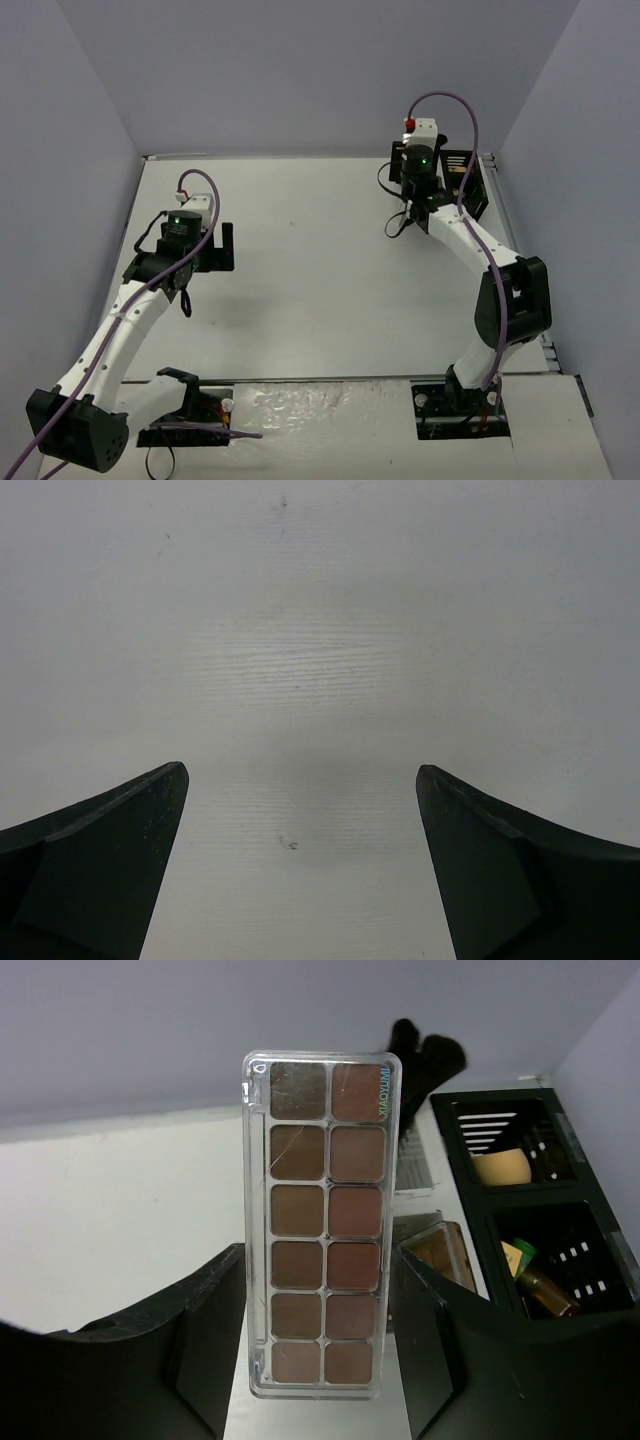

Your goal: Organize the makeup

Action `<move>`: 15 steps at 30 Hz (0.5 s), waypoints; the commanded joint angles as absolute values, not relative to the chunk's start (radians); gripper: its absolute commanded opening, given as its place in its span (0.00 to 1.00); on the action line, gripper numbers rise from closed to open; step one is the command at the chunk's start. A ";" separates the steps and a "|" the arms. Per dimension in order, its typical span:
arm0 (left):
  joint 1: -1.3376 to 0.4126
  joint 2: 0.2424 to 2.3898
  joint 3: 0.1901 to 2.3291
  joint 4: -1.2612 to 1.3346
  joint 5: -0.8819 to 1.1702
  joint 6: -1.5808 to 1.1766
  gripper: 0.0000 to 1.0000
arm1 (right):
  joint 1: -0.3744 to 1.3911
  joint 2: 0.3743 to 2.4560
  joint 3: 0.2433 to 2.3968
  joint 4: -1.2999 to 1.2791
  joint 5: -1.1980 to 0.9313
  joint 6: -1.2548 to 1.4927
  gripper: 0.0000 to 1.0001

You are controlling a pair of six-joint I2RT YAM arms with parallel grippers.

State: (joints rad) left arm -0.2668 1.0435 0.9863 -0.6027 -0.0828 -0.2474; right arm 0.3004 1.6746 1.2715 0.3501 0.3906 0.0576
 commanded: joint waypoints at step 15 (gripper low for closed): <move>-0.259 1.035 1.005 -0.574 -0.084 -0.263 0.97 | 0.304 1.827 1.248 0.888 1.019 0.126 0.00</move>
State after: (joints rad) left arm -0.2661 1.0435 0.9859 -0.6025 -0.0826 -0.2478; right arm 0.3019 1.8002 1.1818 0.7266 0.8654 0.1270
